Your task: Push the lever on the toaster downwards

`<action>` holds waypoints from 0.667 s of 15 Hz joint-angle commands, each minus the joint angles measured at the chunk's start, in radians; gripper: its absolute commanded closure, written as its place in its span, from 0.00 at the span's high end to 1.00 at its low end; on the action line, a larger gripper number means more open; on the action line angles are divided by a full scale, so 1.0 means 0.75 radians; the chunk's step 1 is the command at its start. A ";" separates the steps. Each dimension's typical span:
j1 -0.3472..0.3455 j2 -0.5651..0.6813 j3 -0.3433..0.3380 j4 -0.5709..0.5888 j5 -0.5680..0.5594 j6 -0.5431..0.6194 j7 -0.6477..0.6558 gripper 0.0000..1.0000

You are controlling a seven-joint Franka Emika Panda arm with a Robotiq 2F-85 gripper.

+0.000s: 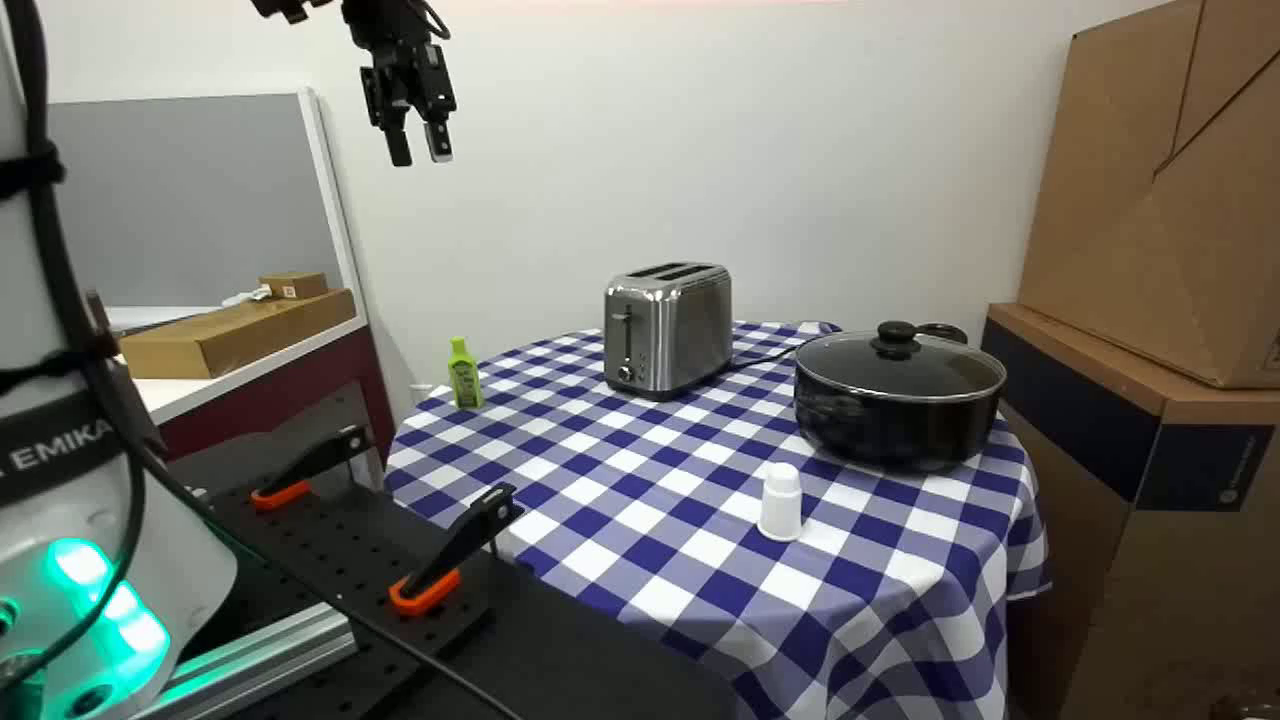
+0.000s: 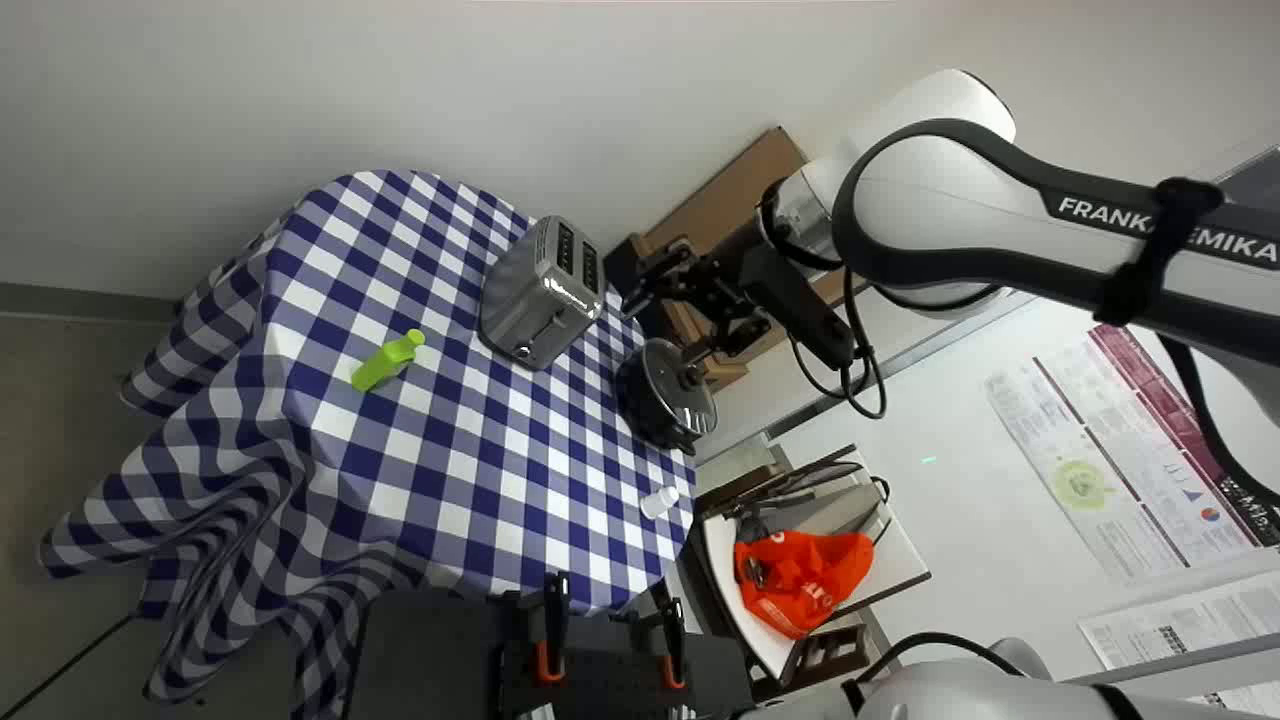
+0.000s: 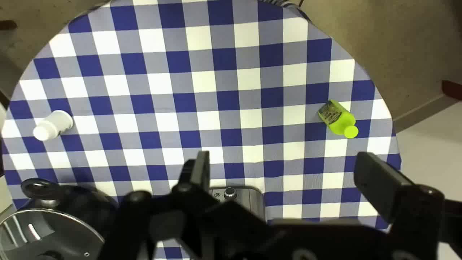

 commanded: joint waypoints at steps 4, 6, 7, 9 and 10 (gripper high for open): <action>0.005 0.010 -0.021 -0.006 -0.111 0.048 -0.029 0.75; -0.060 0.020 0.010 -0.003 -0.211 0.133 0.115 0.67; -0.084 0.040 0.006 0.008 -0.242 0.176 0.151 0.60; -0.174 0.103 0.023 0.041 -0.372 0.277 0.297 0.44; -0.210 0.148 0.022 0.067 -0.434 0.315 0.348 0.37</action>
